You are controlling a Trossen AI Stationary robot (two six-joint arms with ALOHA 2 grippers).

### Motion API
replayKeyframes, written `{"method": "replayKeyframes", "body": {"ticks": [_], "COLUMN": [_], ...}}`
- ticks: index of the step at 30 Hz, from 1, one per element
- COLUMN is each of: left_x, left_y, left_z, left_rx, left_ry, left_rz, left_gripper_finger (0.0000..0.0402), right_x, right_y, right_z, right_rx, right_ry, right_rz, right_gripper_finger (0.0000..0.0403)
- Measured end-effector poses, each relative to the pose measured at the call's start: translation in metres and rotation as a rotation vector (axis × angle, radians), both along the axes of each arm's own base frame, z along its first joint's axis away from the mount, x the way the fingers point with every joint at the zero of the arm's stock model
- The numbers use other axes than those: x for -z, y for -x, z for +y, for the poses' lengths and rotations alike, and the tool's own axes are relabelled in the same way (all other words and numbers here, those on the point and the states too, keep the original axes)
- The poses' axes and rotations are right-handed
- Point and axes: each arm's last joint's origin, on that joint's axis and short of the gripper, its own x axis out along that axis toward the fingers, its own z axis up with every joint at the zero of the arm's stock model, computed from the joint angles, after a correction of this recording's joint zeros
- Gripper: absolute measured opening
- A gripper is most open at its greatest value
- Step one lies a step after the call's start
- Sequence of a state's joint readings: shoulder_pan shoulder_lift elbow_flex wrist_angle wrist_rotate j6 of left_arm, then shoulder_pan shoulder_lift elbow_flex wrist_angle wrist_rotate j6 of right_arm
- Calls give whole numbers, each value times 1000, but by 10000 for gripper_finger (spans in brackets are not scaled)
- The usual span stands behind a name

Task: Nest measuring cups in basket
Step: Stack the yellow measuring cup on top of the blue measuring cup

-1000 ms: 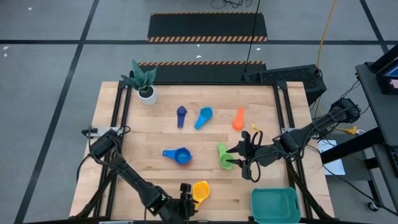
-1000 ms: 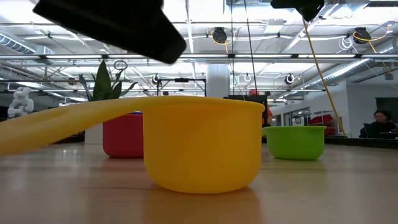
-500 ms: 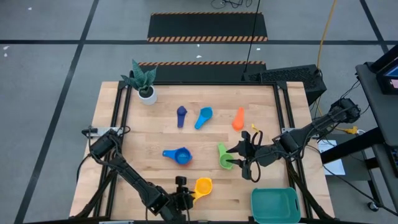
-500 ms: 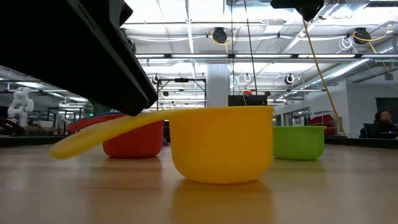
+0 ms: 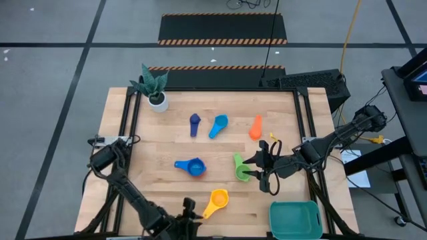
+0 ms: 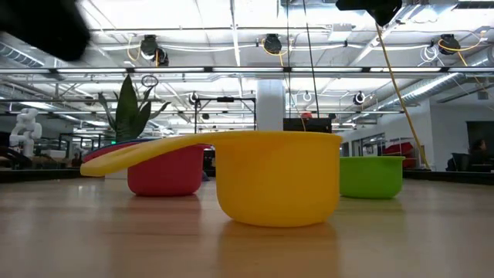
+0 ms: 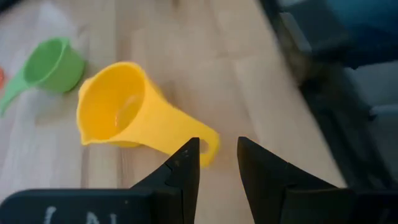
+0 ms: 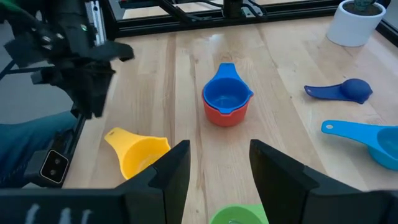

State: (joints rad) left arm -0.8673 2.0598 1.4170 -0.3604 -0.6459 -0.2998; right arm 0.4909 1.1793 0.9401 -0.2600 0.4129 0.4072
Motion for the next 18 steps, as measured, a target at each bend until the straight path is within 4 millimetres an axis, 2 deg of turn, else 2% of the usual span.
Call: {"method": "replayKeyframes", "body": {"ticks": [5, 9, 14, 18], "left_x": [5, 21, 39, 42], "left_y": [12, 14, 4, -7], "left_z": [-11, -20, -24, -22], "left_rx": [74, 173, 192, 136], "left_ry": [-148, -295, -344, -291], "left_rz": [-45, -61, -104, -153], "left_gripper_finger": [123, 162, 226, 251], "right_x": [0, 0, 0, 0], "right_y": [0, 0, 0, 0], "right_z": [0, 0, 0, 0], "right_rx": [0, 0, 0, 0], "right_ry": [0, 0, 0, 0], "right_rz": [0, 0, 0, 0], "right_gripper_finger": [160, 160, 160, 160]}}
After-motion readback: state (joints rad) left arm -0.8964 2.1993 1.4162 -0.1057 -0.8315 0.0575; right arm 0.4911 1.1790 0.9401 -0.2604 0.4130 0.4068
